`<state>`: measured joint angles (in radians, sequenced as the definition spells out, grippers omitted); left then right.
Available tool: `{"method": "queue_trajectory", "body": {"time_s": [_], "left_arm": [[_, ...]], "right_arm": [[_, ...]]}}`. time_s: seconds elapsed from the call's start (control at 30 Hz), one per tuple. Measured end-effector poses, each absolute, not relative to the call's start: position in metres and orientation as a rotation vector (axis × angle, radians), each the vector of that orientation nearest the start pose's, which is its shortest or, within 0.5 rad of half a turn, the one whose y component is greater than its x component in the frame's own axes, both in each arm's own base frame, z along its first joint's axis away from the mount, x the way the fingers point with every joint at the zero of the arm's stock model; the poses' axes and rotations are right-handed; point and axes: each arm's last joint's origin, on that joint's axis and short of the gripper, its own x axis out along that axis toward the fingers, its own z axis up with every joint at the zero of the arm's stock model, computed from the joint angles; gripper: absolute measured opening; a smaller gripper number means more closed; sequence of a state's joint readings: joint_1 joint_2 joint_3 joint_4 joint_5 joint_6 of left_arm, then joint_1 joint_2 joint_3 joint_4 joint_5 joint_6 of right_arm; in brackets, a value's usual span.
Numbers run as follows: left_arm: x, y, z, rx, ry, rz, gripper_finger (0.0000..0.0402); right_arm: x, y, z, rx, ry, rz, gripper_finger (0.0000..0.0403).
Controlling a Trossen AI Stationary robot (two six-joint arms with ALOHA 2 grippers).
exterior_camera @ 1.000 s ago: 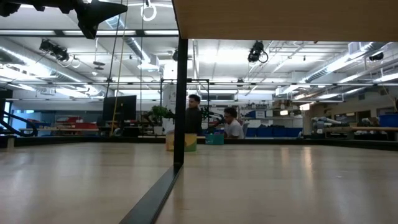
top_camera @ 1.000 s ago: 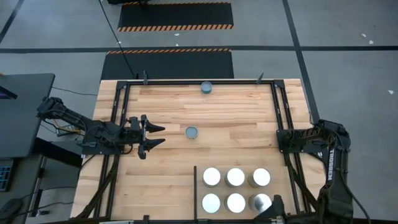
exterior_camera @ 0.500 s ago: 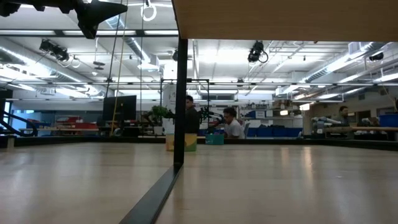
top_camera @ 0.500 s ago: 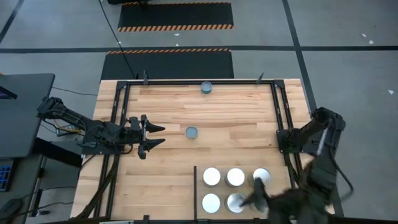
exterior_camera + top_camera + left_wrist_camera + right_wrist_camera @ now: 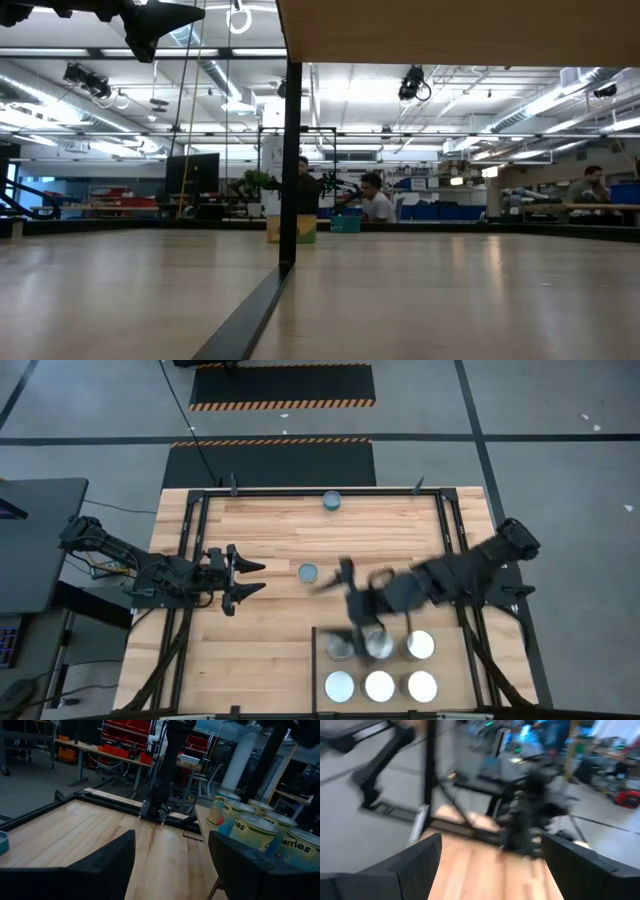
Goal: Pick and place cans onto a shelf
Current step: Put the canned mushrooms on the shelf
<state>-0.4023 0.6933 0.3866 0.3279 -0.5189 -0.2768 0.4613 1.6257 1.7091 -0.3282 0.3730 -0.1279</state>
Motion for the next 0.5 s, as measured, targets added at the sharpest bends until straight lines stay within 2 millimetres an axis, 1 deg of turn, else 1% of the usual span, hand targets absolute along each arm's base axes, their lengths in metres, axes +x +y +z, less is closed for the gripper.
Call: {"method": "queue_trajectory", "body": {"time_s": [0.07,0.13,0.23,0.33,0.5], "left_arm": [[0.154,-0.05,0.257,-0.286,-0.035,0.113,0.0256],[0.154,-0.05,0.257,-0.286,-0.035,0.113,0.0256],[0.154,-0.05,0.257,-0.286,-0.035,0.113,0.0256],[0.154,-0.05,0.257,-0.286,-0.035,0.113,0.0256],[0.154,-0.05,0.257,-0.286,-0.035,0.113,0.0256]], "right_arm": [[0.346,0.131,0.424,-0.202,0.198,0.054,0.0348],[0.364,0.111,0.419,-0.174,0.187,0.004,0.0348],[0.389,0.081,0.404,-0.138,0.197,-0.081,0.0348],[0.413,0.05,0.383,-0.1,0.228,-0.164,0.0348],[0.446,0.003,0.337,0.008,0.32,-0.269,0.0348]]}}
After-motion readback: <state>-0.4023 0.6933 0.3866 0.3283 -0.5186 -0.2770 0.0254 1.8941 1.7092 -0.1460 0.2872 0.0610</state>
